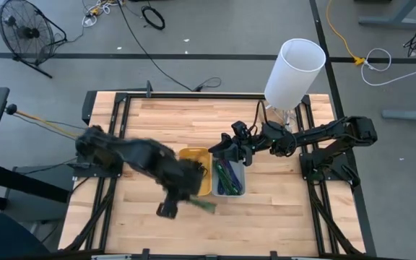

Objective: Pick & Place USB Port
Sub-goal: Put the black green charger cable into the gray bin

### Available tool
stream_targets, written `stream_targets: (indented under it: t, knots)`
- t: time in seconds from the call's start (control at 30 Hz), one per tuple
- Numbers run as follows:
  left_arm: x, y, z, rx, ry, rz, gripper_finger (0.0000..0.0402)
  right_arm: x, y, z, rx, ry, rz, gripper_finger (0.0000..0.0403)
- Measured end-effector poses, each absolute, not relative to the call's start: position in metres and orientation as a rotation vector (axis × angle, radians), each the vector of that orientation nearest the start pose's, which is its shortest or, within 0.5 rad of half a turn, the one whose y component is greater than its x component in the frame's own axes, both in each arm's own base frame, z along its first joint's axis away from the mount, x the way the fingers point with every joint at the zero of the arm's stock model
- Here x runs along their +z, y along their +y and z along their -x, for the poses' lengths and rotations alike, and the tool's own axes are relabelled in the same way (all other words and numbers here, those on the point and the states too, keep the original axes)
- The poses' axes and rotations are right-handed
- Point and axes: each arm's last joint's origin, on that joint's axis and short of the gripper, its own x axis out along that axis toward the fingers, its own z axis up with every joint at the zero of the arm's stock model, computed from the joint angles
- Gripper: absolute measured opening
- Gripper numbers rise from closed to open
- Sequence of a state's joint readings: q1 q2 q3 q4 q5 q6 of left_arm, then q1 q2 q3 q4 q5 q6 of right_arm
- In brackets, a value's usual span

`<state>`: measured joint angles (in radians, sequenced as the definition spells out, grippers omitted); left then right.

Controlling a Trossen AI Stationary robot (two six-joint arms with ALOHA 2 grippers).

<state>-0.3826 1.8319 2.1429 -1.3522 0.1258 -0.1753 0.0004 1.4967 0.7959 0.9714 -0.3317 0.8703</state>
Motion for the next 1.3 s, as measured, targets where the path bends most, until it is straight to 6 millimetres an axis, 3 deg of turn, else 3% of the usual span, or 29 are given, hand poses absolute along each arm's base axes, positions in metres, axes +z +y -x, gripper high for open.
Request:
stream_targets:
  t: [0.13, 0.3, 0.5, 0.63, 0.87, 1.3]
  knots:
    - [0.444, -0.109, -0.303, -0.255, 0.899, 0.049, 0.0000, 0.280, 0.010, -0.318, 0.423, -0.108, -0.810, 0.0190]
    - [0.475, -0.078, -0.276, -0.089, 0.752, 0.100, 0.0000, 0.280, 0.009, -0.318, 0.393, -0.127, -0.799, 0.0190]
    - [0.502, -0.048, -0.252, 0.107, 0.572, 0.250, 0.0000, 0.281, 0.008, -0.318, 0.375, -0.143, -0.795, 0.0190]
    - [0.517, -0.034, -0.246, 0.159, 0.445, 0.342, 0.0000, 0.281, 0.008, -0.318, 0.365, -0.152, -0.781, 0.0190]
    - [0.516, -0.024, -0.258, 0.165, 0.415, 0.455, 0.0000, 0.283, 0.007, -0.318, 0.343, -0.184, -0.756, 0.0190]
    - [0.499, -0.028, -0.292, 0.139, 0.470, 0.527, 0.0000, 0.286, 0.003, -0.317, 0.318, -0.244, -0.695, 0.0190]
